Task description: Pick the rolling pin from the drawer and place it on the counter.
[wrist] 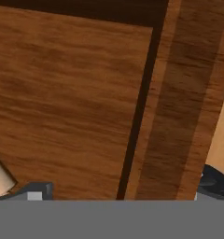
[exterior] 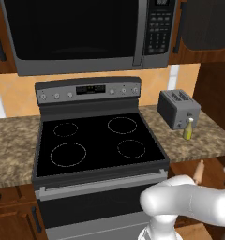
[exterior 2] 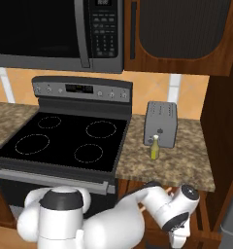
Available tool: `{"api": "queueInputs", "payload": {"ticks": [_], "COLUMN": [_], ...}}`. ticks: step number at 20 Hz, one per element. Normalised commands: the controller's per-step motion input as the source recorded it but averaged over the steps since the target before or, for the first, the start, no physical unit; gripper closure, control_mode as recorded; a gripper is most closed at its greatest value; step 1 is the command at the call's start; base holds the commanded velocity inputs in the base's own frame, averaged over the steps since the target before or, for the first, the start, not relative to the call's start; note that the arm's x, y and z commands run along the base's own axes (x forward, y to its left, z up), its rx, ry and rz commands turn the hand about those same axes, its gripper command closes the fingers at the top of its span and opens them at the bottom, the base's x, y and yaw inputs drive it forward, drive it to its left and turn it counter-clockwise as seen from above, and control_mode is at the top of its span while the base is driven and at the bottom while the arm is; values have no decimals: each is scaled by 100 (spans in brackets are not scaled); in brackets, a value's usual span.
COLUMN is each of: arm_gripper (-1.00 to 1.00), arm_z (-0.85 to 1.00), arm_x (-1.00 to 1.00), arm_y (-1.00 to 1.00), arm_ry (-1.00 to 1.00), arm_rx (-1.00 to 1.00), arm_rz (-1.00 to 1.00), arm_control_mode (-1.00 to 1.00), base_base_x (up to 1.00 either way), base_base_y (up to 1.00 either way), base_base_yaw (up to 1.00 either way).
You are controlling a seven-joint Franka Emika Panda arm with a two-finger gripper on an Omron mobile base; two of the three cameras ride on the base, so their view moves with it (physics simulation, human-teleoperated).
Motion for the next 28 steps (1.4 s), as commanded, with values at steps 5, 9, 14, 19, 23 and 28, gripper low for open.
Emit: {"api": "queueInputs", "payload": {"ticks": [5,9,14,19,23,28], "arm_gripper": [-100,-100,-100,-100,-100,-100], "arm_z": [-8,0,0,32,96,100], "arm_x": [-40,-100,-100,-100,-64,22], "arm_y": [6,11,12,13,9,25], "arm_ry": [7,0,7,20,9,-1], "arm_rx": [0,0,3,13,13,-2], "arm_rz": [0,-1,-6,-15,-26,3], "arm_control_mode": [-100,-100,-100,-100,-100,-100], "base_base_x": [0,0,0,0,0,0], "base_base_y": [0,0,0,0,0,0], "base_base_yaw": [0,0,0,0,0,0]}}
